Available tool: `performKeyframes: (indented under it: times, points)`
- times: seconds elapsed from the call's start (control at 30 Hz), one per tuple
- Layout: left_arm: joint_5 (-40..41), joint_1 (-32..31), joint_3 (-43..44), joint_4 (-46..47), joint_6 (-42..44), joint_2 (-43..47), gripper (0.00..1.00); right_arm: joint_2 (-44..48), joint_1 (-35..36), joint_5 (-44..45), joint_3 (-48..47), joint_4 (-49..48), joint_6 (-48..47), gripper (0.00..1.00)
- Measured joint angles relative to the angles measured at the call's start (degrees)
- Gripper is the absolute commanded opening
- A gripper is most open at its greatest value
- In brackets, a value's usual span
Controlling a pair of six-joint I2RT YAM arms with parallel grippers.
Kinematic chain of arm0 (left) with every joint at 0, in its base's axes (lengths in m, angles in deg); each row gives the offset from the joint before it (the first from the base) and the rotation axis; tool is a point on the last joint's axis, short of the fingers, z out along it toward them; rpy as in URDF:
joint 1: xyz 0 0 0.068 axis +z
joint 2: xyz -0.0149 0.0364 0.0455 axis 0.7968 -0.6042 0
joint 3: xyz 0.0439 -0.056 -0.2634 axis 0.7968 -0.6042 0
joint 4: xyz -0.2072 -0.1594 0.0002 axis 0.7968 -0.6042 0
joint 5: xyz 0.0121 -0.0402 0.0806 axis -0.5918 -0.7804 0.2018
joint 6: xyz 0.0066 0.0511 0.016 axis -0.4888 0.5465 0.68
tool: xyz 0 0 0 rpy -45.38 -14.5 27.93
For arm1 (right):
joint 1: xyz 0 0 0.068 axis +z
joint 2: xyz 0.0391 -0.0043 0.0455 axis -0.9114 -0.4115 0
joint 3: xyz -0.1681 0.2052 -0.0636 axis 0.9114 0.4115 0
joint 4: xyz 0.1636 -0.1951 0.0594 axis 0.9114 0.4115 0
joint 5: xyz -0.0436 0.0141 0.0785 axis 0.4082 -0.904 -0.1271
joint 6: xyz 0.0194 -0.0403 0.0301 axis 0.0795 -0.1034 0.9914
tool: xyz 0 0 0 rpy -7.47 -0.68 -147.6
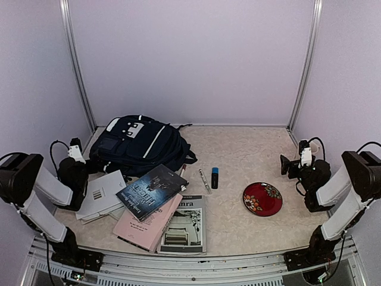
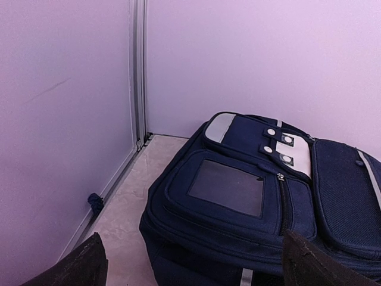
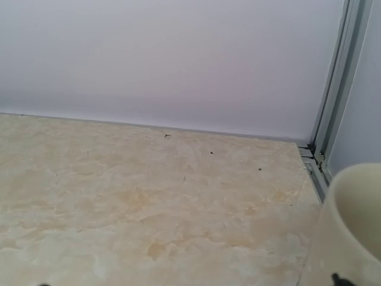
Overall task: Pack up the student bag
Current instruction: Pick up the student bag from the corner of the board.
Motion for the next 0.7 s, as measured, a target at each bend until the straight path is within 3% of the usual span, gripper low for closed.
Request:
performKeyframes:
  times: [0.33, 0.5, 0.7]
  points:
    - [0.63, -0.68, 0.31, -1.42, 0.63, 0.35, 0.99, 2.91, 0.00, -1.25, 0.68, 0.90, -0.44, 1.00]
    - [3.17, -8.04, 9.29, -18.97, 5.27, 9.05, 0.99, 20.68, 0.00, -0.81, 1.14, 10.88, 1.64, 1.00]
    - [0.37, -19.65, 24.96, -29.99, 15.76, 21.46, 0.99, 41.77, 0.00, -8.17, -2.19, 23.43, 7.67, 0.92]
